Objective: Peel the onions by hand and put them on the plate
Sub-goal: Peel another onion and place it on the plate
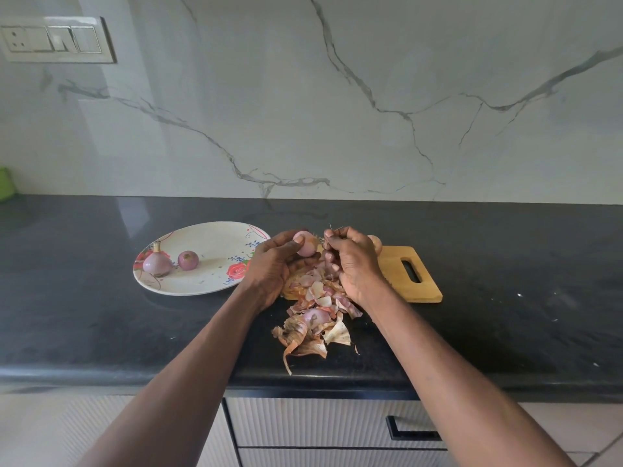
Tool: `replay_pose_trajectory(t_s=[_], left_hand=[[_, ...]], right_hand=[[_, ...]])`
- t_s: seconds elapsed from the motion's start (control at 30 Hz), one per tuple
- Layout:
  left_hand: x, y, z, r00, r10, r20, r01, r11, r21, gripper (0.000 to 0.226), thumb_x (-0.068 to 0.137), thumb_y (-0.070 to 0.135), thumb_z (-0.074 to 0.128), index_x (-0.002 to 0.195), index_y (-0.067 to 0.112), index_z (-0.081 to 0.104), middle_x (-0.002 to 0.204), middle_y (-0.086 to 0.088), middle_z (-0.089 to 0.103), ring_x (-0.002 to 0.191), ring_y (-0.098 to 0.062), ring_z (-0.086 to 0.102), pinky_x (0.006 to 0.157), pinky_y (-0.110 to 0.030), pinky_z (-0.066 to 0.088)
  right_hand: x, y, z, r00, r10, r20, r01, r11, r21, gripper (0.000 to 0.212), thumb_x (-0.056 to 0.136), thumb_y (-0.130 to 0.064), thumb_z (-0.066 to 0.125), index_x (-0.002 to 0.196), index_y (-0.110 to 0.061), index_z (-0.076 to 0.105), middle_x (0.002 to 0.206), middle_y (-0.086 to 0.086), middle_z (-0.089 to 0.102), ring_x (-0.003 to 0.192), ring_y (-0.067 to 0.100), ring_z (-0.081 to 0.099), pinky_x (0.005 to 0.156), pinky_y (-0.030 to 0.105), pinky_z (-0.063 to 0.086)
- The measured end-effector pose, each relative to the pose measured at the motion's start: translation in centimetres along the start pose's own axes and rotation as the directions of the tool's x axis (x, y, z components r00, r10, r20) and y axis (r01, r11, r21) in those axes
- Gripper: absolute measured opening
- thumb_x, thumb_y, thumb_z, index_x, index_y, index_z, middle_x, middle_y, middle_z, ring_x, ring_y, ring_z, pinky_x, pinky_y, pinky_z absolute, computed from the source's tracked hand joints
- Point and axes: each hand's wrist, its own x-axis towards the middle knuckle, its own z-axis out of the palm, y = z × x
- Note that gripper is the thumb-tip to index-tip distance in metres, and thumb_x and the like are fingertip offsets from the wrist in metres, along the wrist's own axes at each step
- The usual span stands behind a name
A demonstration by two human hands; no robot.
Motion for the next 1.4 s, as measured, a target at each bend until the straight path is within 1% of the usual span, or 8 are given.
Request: replay_pose_trajectory(t_s=[0.1, 0.2, 0.3, 0.43, 0.53, 0.67, 1.1, 1.4], left_hand=[[0.3, 0.3, -0.5, 0.994, 0.035, -0.101, -0.036, 0.999, -0.012, 0.015, 0.099, 0.007, 0.057, 0.11, 0.001, 0.067, 0.106, -0.021, 0.07, 0.09, -0.032, 0.072, 0.077, -0.035, 0.064], [0.3, 0.3, -0.4, 0.996, 0.018, -0.082, -0.018, 1.0, -0.004, 0.018, 0.1, 0.012, 0.058, 0.112, 0.001, 0.064, 0.104, -0.023, 0.069, 0.085, -0.032, 0.07, 0.067, -0.029, 0.061], [0.3, 0.1, -0.5, 0.997, 0.021, -0.08, -0.018, 0.999, 0.04, 0.02, 0.099, 0.016, 0.06, 0.111, 0.001, 0.064, 0.101, -0.023, 0.07, 0.079, -0.027, 0.07, 0.066, -0.029, 0.06], [0.4, -0.2, -0.6, 0.994, 0.02, -0.105, -0.01, 0.995, 0.095, 0.025, 0.096, 0.019, 0.064, 0.113, 0.0, 0.067, 0.101, -0.022, 0.07, 0.075, -0.025, 0.069, 0.062, -0.027, 0.058], [0.4, -0.1, -0.7, 0.993, 0.032, -0.115, -0.017, 0.991, 0.133, 0.029, 0.094, 0.024, 0.067, 0.111, 0.001, 0.068, 0.097, -0.021, 0.069, 0.07, -0.023, 0.066, 0.059, -0.026, 0.056], [-0.1, 0.0, -0.3, 0.998, 0.038, -0.059, -0.028, 0.986, 0.163, 0.034, 0.084, 0.031, 0.072, 0.098, 0.001, 0.07, 0.084, -0.014, 0.069, 0.066, -0.021, 0.063, 0.055, -0.025, 0.053], [-0.9, 0.4, 0.3, 0.996, 0.077, 0.048, -0.082, 0.99, 0.112, 0.024, 0.085, 0.019, 0.067, 0.096, 0.0, 0.058, 0.08, -0.011, 0.064, 0.059, -0.014, 0.064, 0.048, -0.022, 0.05], [-0.2, -0.8, -0.5, 0.983, 0.181, 0.004, -0.173, 0.935, 0.311, 0.044, 0.08, 0.031, 0.075, 0.108, -0.001, 0.063, 0.09, -0.012, 0.074, 0.082, -0.024, 0.072, 0.068, -0.032, 0.058]], right_hand=[[0.1, -0.4, -0.7, 1.0, 0.0, -0.015, 0.001, 1.0, 0.018, 0.02, 0.09, -0.001, 0.064, 0.077, -0.011, 0.055, 0.063, 0.003, 0.053, 0.041, 0.008, 0.041, 0.033, 0.019, 0.024], [0.2, -0.5, -1.5, 0.992, -0.117, -0.055, 0.096, 0.952, -0.29, 0.026, 0.089, -0.018, 0.07, 0.068, -0.012, 0.055, 0.059, 0.003, 0.053, 0.042, 0.013, 0.045, 0.04, 0.024, 0.033], [0.1, 0.3, -1.4, 0.963, -0.26, 0.076, 0.24, 0.686, -0.687, 0.034, 0.086, -0.032, 0.073, 0.066, -0.005, 0.064, 0.06, 0.002, 0.061, 0.055, 0.015, 0.054, 0.056, 0.028, 0.042], [0.0, 0.9, -0.9, 0.966, -0.187, 0.179, 0.249, 0.486, -0.837, 0.013, 0.081, -0.017, 0.074, 0.093, -0.021, 0.073, 0.094, -0.004, 0.071, 0.086, 0.015, 0.065, 0.075, 0.031, 0.055], [-0.1, 0.9, -0.9, 0.923, -0.339, 0.183, 0.341, 0.498, -0.797, 0.025, 0.091, -0.022, 0.067, 0.115, -0.016, 0.066, 0.115, -0.001, 0.063, 0.104, 0.015, 0.059, 0.086, 0.032, 0.051], [-0.2, 1.4, -0.4, 0.925, -0.266, 0.271, 0.371, 0.476, -0.797, 0.037, 0.099, -0.048, 0.05, 0.094, -0.012, 0.057, 0.083, 0.0, 0.062, 0.074, 0.017, 0.057, 0.059, 0.032, 0.039], [-0.1, 1.3, 0.0, 0.89, -0.304, 0.34, 0.456, 0.563, -0.689, 0.033, 0.105, -0.025, 0.047, 0.076, -0.011, 0.058, 0.068, 0.0, 0.054, 0.06, 0.011, 0.046, 0.054, 0.027, 0.035], [0.4, 2.2, 0.4, 0.901, -0.361, 0.241, 0.413, 0.541, -0.733, 0.026, 0.102, -0.014, 0.046, 0.078, -0.006, 0.052, 0.068, -0.001, 0.049, 0.061, 0.014, 0.044, 0.047, 0.022, 0.026]])
